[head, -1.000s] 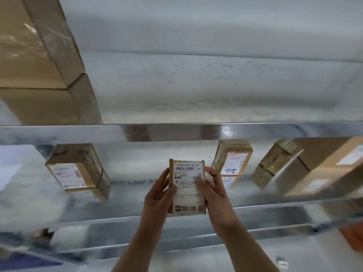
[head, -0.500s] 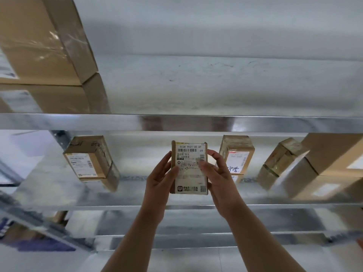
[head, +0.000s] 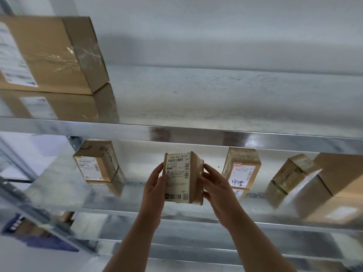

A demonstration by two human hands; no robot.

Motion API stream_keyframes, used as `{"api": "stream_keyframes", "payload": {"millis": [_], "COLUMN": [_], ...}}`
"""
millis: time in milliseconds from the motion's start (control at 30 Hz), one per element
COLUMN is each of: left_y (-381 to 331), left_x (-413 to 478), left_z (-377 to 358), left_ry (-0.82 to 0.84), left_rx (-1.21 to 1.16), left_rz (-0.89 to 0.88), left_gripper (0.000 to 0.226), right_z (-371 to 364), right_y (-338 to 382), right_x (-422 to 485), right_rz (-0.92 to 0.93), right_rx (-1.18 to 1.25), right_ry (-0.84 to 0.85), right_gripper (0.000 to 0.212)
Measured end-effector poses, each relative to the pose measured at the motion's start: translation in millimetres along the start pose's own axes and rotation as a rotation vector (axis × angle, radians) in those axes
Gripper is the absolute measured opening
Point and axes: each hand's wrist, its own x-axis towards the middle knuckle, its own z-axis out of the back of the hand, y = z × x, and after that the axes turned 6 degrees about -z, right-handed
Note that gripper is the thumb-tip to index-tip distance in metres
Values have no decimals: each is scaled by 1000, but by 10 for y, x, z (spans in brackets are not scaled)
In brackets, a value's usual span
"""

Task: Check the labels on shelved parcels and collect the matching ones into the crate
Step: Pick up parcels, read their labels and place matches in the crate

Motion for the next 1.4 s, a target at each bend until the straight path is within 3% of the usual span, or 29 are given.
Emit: {"api": "stream_keyframes", "payload": {"millis": [100, 300, 467, 567, 733, 1400], "left_y": [-19, -43, 13, 18, 0, -26], "left_x": [-5, 27, 117, 134, 122, 133], "left_z": [3, -2, 23, 35, 50, 42], "left_ry": [24, 62, -63, 33, 176, 164], "left_rx": [11, -61, -21, -12, -106, -146], "left_rz": [-10, 0, 4, 27, 52, 32], "left_gripper": [31, 29, 28, 20, 54, 50], "right_z": [-34, -78, -49, -39, -44, -58], "right_y": [2, 10, 33, 43, 40, 50], "right_x": [-27, -28, -15, -6, -5, -2], "right_rz": [-1, 36, 88, 96, 62, 113], "right_rx": [2, 7, 0, -16, 17, 16], "right_ry": [33, 68, -10, -13, 27, 61], "right_gripper": [30, 43, 33, 34, 39, 49]}}
